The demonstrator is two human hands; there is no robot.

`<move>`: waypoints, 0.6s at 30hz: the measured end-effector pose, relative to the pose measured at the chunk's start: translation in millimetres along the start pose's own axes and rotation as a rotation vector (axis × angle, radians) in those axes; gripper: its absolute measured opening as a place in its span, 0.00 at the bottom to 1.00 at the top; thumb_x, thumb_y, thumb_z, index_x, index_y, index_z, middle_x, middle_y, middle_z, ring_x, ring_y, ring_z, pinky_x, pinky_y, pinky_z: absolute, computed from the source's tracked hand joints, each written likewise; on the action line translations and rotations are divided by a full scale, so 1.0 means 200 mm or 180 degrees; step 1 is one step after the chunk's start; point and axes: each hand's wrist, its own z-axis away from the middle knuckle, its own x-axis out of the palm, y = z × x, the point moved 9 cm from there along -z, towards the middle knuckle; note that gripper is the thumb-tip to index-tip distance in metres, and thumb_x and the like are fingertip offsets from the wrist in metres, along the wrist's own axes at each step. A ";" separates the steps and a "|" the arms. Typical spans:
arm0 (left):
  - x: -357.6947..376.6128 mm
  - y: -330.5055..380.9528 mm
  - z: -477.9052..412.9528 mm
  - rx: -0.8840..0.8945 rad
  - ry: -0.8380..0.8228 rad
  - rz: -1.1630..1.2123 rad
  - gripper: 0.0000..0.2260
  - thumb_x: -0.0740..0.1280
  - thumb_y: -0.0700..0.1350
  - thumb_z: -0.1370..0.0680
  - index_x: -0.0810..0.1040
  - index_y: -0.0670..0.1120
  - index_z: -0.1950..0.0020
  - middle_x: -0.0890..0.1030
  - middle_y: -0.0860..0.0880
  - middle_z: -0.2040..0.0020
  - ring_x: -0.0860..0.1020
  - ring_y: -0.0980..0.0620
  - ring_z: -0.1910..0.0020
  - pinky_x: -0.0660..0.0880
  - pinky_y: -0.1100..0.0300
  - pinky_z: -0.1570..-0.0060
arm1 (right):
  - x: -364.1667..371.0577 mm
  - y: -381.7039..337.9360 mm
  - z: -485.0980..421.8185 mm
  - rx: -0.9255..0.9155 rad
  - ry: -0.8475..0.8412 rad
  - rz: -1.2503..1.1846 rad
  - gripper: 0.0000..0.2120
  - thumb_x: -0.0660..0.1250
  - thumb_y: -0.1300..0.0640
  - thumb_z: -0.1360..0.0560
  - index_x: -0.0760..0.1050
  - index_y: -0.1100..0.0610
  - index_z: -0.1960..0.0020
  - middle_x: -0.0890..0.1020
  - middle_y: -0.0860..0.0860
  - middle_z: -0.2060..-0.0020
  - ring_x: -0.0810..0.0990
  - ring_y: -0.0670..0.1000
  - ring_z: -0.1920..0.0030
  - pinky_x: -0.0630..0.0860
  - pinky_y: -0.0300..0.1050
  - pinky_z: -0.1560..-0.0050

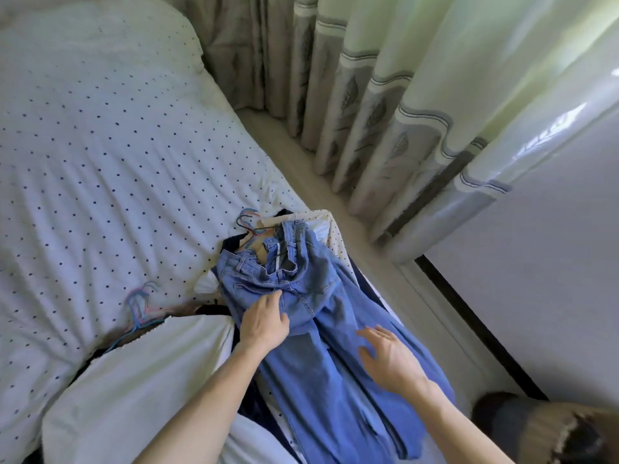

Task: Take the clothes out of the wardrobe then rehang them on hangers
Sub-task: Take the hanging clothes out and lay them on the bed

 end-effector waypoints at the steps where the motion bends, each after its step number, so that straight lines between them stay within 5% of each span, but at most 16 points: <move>1: 0.04 0.09 0.07 0.0161 -0.0105 -0.0089 0.27 0.61 0.50 0.19 0.61 0.46 0.21 0.68 0.45 0.25 0.68 0.44 0.28 0.68 0.50 0.32 | -0.01 0.05 0.10 0.0050 0.0074 -0.0009 0.20 0.58 0.51 0.18 0.70 0.50 0.27 0.74 0.46 0.29 0.62 0.51 0.23 0.63 0.43 0.27; 8: 0.27 0.82 0.51 0.1502 -0.0232 -0.1245 0.24 0.58 0.52 0.19 0.64 0.50 0.22 0.65 0.50 0.23 0.61 0.49 0.24 0.59 0.50 0.27 | -0.16 0.42 0.91 0.0586 0.1160 0.0048 0.19 0.61 0.51 0.18 0.72 0.49 0.28 0.72 0.47 0.27 0.63 0.53 0.23 0.65 0.52 0.27; 13: 0.42 1.38 0.92 0.2550 -0.0024 -0.2055 0.23 0.57 0.53 0.19 0.64 0.51 0.23 0.62 0.50 0.22 0.56 0.50 0.22 0.52 0.47 0.24 | -0.22 0.67 1.67 0.1218 0.2402 -0.0207 0.16 0.74 0.59 0.26 0.81 0.55 0.38 0.81 0.55 0.36 0.76 0.59 0.32 0.76 0.59 0.37; 18: 0.74 1.91 1.58 0.3752 -0.0089 -0.2366 0.24 0.57 0.54 0.18 0.62 0.55 0.22 0.62 0.53 0.21 0.56 0.51 0.22 0.53 0.49 0.24 | -0.02 0.87 2.58 0.2168 0.3382 -0.0711 0.18 0.71 0.57 0.24 0.80 0.52 0.35 0.78 0.50 0.33 0.72 0.54 0.28 0.70 0.59 0.31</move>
